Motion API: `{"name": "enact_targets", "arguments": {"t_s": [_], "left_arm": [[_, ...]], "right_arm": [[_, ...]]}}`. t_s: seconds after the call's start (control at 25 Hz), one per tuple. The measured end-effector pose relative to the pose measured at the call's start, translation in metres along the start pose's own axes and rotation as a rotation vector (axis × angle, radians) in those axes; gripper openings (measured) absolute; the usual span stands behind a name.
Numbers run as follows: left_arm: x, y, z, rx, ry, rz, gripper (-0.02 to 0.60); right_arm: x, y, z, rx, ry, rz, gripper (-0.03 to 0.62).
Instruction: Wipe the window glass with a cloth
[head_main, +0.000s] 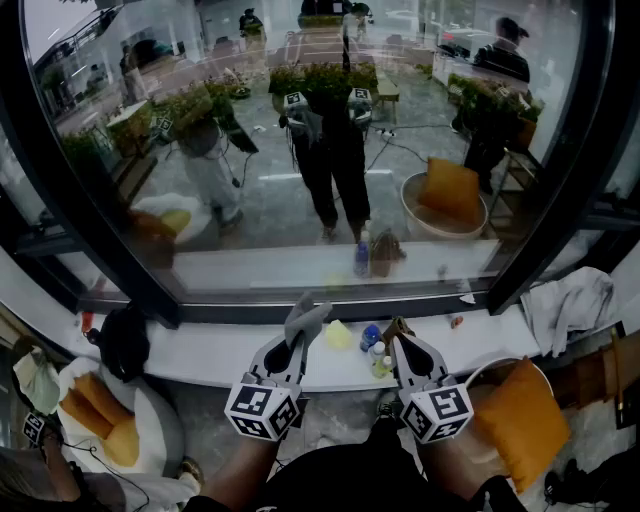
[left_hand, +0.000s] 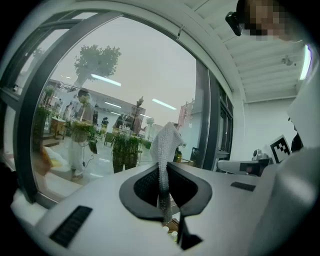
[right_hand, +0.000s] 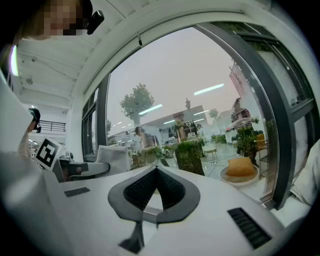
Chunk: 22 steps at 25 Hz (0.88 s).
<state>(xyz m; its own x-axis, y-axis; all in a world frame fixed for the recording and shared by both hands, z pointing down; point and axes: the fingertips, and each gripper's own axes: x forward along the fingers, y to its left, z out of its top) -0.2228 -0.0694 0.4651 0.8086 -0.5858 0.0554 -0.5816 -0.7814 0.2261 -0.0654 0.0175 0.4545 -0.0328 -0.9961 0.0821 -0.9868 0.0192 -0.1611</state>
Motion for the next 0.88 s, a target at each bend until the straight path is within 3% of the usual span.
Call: {"name": "enact_targets", "arguments": {"t_s": [0.88], "left_arm": [[0.0013,0.0003,0.0016,0.000,0.000,-0.007,0.018]], "right_arm": [[0.0015,-0.0004,-0.0010,0.025,0.009,0.003,0.028]]}}
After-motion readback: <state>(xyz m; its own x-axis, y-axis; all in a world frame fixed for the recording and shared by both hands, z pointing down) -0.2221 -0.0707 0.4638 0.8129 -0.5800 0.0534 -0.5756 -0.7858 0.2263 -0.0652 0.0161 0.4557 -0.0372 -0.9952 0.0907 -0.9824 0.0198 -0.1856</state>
